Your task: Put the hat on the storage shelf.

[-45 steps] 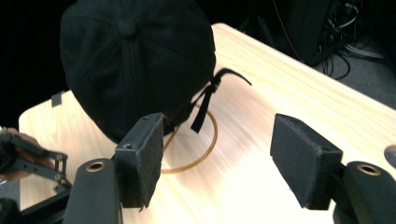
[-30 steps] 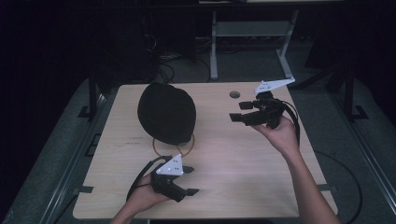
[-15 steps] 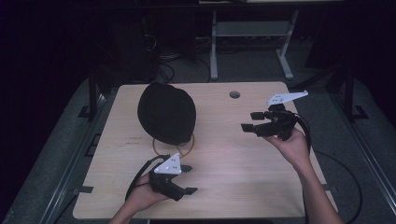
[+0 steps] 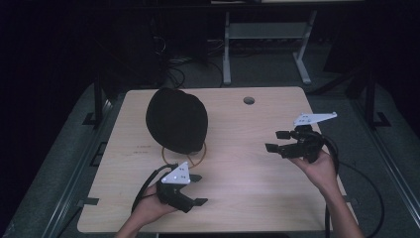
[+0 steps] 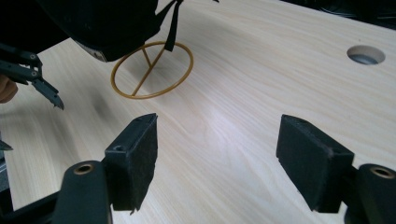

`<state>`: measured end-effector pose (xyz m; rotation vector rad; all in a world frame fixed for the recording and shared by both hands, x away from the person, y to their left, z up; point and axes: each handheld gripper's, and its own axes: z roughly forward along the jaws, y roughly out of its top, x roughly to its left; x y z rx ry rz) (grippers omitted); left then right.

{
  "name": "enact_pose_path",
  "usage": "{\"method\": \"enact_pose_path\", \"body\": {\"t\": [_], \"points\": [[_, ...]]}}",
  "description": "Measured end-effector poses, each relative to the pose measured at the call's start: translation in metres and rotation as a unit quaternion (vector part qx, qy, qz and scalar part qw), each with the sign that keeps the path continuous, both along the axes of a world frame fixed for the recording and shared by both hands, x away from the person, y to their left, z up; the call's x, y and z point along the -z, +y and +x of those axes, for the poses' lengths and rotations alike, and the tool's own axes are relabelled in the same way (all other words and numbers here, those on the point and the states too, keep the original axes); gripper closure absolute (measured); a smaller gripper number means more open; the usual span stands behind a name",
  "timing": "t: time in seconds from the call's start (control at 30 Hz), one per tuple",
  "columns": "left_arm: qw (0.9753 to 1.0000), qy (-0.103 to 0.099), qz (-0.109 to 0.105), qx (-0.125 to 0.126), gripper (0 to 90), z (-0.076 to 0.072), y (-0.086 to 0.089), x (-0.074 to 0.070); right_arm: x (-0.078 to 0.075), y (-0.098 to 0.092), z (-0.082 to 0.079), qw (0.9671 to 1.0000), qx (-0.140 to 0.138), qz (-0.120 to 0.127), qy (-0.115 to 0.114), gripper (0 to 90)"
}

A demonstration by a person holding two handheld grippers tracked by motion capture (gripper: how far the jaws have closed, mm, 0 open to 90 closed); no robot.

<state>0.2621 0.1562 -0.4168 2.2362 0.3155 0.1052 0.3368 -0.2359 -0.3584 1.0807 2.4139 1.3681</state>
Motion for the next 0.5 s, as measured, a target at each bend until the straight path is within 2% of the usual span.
{"method": "enact_pose_path", "body": {"t": [0.23,0.5], "points": [[1.0000,-0.001,0.000,-0.002,26.5,0.000,0.002,0.000,0.012,-0.009,-0.010,0.9999,0.004,0.006,0.010,28.3],[1.0000,0.000,0.000,-0.004,26.5,-0.001,0.004,0.000,0.026,-0.023,-0.025,0.9998,0.015,0.005,0.010,28.1]]}}
